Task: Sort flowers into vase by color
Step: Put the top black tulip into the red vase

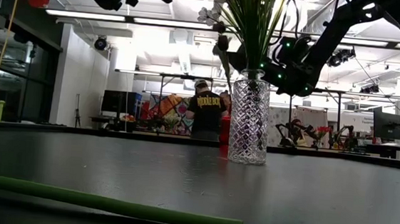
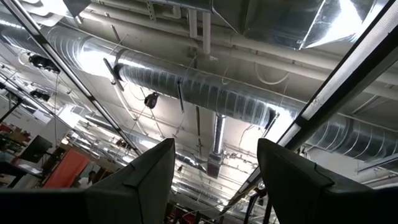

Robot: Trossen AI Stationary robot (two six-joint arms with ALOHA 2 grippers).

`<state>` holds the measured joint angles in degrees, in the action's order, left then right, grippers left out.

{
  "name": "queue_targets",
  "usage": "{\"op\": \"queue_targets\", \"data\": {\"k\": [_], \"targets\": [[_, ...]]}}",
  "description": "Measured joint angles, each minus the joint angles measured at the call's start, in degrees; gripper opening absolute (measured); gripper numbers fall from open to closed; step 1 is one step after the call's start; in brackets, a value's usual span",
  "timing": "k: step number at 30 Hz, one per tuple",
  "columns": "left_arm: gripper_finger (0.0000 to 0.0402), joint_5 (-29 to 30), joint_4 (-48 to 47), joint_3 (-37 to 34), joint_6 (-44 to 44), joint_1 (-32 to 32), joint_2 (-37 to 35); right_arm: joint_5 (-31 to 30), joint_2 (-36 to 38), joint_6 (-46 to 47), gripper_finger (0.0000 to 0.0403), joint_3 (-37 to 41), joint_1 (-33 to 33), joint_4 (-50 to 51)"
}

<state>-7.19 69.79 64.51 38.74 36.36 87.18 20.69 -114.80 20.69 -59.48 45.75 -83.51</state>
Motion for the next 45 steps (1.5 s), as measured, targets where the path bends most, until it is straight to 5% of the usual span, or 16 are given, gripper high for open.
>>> {"op": "queue_targets", "data": {"k": [25,37,45], "targets": [[0.0216,-0.2,-0.1,0.0,0.0,0.0,0.0,13.2,0.2,5.8,0.0,0.0,5.1,7.3],[0.0216,-0.2,-0.1,0.0,0.0,0.0,0.0,15.8,10.0,-10.9,0.0,0.0,5.9,34.4],[0.0216,-0.2,-0.1,0.0,0.0,0.0,0.0,16.4,13.0,-13.8,0.0,0.0,6.0,40.5]]}}
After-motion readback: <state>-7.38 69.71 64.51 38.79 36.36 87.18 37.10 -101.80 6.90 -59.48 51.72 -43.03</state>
